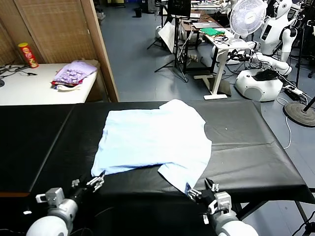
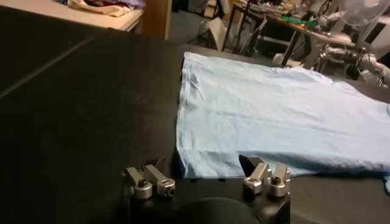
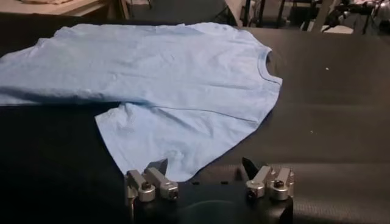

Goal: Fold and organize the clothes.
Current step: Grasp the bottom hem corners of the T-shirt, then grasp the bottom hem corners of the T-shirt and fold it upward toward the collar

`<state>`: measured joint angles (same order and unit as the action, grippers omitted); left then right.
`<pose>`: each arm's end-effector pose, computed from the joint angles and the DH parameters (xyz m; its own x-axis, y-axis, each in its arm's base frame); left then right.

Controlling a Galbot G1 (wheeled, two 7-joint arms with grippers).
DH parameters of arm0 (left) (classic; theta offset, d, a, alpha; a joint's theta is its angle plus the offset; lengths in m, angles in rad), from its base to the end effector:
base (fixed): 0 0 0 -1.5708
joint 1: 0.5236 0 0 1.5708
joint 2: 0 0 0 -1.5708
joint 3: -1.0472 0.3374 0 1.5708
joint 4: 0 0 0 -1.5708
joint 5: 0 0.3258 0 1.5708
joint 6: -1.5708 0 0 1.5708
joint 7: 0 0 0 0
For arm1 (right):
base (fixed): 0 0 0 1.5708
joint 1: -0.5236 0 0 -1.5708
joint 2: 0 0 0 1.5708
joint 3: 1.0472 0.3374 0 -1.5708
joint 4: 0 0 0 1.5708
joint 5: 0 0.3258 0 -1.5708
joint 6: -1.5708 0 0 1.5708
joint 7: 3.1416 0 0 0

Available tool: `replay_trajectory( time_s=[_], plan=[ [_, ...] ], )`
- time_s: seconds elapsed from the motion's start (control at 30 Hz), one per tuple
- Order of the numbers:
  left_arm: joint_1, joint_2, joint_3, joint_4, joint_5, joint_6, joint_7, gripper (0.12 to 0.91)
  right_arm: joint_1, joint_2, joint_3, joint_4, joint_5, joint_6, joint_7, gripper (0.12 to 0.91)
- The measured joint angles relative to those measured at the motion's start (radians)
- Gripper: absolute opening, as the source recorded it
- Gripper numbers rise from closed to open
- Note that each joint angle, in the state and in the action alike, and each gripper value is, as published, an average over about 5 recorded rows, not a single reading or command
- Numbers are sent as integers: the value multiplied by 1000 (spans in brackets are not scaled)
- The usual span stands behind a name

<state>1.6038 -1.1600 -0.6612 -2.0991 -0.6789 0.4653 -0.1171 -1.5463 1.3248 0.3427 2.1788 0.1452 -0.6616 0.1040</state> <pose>0.1609 0.1045 -0.2690 -0.8746 0.0823 0.4778 -0.0176 0.9795 -0.2008 0.1551 0.0098 -0.2650 -0.8170 -0.1458 0.5579 -0.2005 0.9790 -0.0378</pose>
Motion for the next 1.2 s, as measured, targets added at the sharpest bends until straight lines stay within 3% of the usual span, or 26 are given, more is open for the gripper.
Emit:
replay_trajectory(
  time_s=[0.1,0.2,0.43,0.53,0.63,0.9,1.07,1.2],
  plan=[
    [-2,-2,1,6,1,-1,1,797,1,4,-8,-6,-3,0,4,725],
    [-3,-5,3,15,4,-2,0,748,0,9,-18,-13,-6,-1,10,582],
    [-4,-7,7,26,11,1,-2,374,-15,19,-23,-15,-11,-15,28,199],
    [-4,-7,8,28,12,0,0,217,-23,19,-17,-6,-11,-25,33,125],
    [-2,-9,9,28,16,-1,4,135,-38,17,-4,11,-9,-40,43,122],
    [35,-15,-2,-11,39,-11,-1,128,-133,-6,66,124,19,-66,43,122],
    [121,5,-45,-82,17,-15,-12,128,-151,-19,89,163,32,-23,20,122],
    [189,20,-82,-143,-4,-44,-15,128,-102,-35,95,137,68,31,4,122]
  ],
)
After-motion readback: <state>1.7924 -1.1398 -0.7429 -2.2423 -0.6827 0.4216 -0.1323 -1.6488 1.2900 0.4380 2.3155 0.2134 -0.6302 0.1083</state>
